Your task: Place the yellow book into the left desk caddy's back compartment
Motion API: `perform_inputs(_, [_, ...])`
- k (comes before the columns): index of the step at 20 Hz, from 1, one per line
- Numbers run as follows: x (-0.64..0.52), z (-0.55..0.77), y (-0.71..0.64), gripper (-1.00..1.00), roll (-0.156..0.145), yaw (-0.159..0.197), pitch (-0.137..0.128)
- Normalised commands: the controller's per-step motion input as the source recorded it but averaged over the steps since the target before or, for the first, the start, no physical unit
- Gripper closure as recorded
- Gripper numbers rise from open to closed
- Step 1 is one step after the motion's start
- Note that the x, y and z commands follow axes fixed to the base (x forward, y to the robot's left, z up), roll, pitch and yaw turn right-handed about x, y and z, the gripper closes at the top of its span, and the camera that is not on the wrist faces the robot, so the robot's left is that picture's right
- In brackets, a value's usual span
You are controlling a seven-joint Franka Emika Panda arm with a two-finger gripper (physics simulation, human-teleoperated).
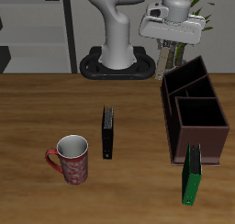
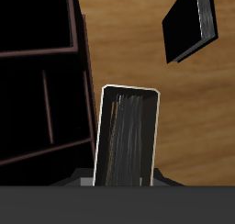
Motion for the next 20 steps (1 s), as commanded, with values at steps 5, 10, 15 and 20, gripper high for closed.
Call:
perform_inputs(5, [0.16, 0.07, 0.03, 1.0, 0.01, -0.019, -0.003])
perform_inputs(10, [0.3, 0.09, 0.18, 1.0, 0.007, -0.001, 0.001])
perform_inputs(15, [0.13, 0.05, 0.28, 1.0, 0.033, 0.009, -0.002])
perform_inputs(20, [0.03, -0.04, 0.43, 1.0, 0.082, 0.06, -0.001])
